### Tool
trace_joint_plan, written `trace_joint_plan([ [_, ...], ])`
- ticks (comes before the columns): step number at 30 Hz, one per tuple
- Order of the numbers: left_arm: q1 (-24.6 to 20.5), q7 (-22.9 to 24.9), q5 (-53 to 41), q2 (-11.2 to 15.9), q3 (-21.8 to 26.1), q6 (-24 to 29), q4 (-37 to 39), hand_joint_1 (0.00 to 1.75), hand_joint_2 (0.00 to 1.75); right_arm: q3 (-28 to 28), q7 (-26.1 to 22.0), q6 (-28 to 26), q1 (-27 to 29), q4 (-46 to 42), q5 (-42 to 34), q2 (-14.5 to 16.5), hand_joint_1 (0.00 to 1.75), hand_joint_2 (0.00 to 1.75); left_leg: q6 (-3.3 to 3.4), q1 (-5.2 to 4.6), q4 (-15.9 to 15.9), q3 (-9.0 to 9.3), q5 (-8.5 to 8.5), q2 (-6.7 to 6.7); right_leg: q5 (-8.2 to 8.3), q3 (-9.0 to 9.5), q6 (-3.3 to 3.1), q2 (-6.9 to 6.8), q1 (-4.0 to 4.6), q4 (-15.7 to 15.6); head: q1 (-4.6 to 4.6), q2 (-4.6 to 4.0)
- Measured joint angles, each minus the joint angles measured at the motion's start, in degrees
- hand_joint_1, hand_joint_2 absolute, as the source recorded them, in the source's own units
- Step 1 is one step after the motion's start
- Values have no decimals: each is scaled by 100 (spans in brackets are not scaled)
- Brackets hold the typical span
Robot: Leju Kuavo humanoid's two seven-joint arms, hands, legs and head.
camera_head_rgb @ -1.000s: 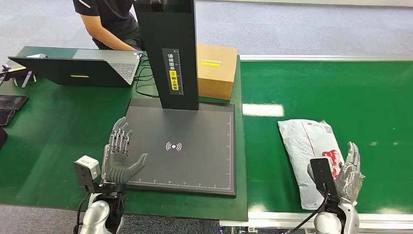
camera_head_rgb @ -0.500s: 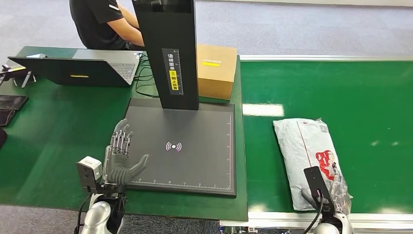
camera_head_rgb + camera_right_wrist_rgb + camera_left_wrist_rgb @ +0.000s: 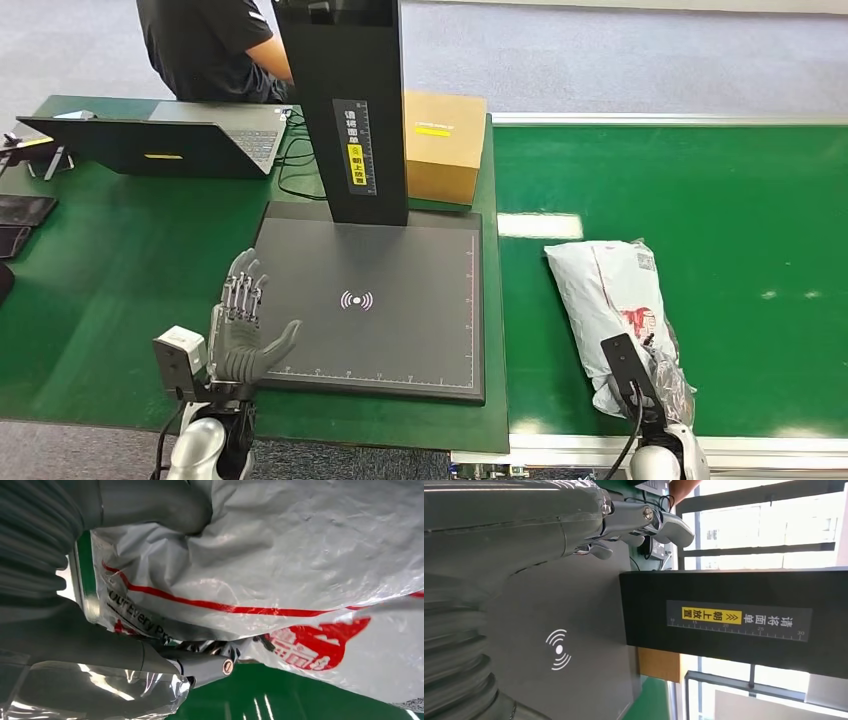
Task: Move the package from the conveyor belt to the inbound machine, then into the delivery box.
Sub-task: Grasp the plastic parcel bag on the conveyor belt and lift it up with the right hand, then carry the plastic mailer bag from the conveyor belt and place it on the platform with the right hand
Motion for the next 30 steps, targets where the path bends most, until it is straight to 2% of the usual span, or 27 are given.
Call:
trace_joint_plan([
  [6, 32, 1, 12, 0, 20, 9, 0, 0, 175, 74, -50, -116, -46, 5, -33, -12, 175, 175, 0, 0, 0, 1, 0, 0, 0, 1, 0, 0, 0, 0, 0, 0],
  [10, 42, 1, 35, -2, 25, 34, -2, 0, 175, 128, -345, -374, -44, 1, -270, -11, 175, 175, 0, 0, 0, 1, 0, 0, 0, 1, 0, 0, 0, 0, 0, 0],
  [12, 43, 1, 52, -3, 25, 38, -2, 0, 175, 150, -801, -585, -36, -30, -630, -6, 175, 175, 0, 0, 0, 0, 0, 0, 0, 0, 0, 0, 0, 1, -1, 0],
  [17, 37, -40, 127, -14, 14, 44, -2, 0, 175, 179, -2792, -1336, -6, -523, -2249, 61, 175, 175, 0, 0, 0, -2, 0, -1, -1, -2, 0, -1, -1, 1, -2, 0],
  [21, 12, -84, 204, -15, -19, 44, -2, 0, 175, 197, -3852, -1888, 72, -1194, -3209, 211, 175, 175, 0, -1, 0, -2, 0, -1, -1, -2, 1, -1, -1, 1, 0, 0],
  [23, -5, -99, 248, -15, -46, 44, -2, 0, 175, 206, -4146, -2121, 120, -1556, -3620, 278, 175, 175, 0, -1, 0, -2, 0, -1, -1, -2, 1, -1, -1, 1, -1, 0],
  [26, -23, -119, 301, -15, -95, 54, -2, 0, 175, 262, -4223, -2235, 174, -2020, -3861, 339, 175, 175, 0, -1, 0, -2, 0, 0, -1, -2, 1, 0, -1, 1, 0, 0],
  [30, -26, -142, 337, -15, -121, 98, -7, 0, 175, 558, -4211, -1923, 153, -2306, -3362, 344, 175, 175, 0, 0, 0, -1, 0, 2, 0, -1, 0, 1, 0, 1, 0, 0],
])
